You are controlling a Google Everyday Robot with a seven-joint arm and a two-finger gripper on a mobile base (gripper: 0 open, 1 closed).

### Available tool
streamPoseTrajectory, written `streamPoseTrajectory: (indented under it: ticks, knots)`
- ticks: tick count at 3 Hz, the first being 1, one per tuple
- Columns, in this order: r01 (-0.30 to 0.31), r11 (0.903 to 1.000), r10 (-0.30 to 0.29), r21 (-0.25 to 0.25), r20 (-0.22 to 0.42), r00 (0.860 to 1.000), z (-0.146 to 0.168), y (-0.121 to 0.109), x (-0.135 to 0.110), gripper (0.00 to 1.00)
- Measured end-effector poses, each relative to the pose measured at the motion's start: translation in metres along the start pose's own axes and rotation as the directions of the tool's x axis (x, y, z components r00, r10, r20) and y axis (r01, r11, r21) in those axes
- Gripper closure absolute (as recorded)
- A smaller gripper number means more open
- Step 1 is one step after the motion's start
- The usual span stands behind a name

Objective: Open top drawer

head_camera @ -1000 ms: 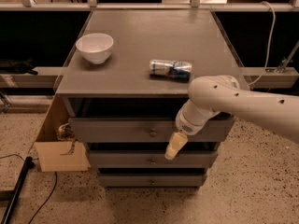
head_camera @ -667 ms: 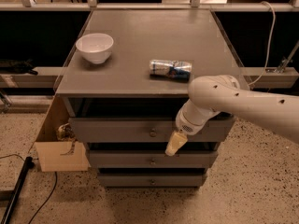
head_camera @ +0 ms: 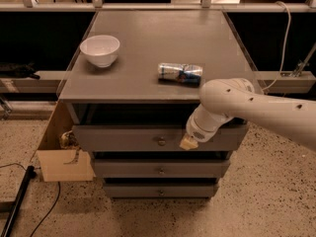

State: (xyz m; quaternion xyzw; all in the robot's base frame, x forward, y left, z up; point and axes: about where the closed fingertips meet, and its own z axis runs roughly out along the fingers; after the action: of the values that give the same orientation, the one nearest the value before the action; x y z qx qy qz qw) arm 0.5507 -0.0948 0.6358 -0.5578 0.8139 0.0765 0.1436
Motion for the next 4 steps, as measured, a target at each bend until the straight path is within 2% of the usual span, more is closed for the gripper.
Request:
streamPoseTrajectory:
  ticks: [1, 2, 3, 4]
  knots:
    - [0.002, 1.0, -0.002, 0.005, 0.021, 1.0, -0.0074, 0.0034, -0.003, 0.95]
    - [0.002, 1.0, -0.002, 0.005, 0.021, 1.0, -0.011, 0.002, -0.0043, 1.0]
    - [0.004, 0.9999, -0.005, 0.011, 0.042, 0.999, -0.0169, 0.0055, -0.0073, 1.0]
    - [0.004, 0.9999, -0.005, 0.011, 0.042, 0.999, -0.017, 0.0055, -0.0073, 0.85]
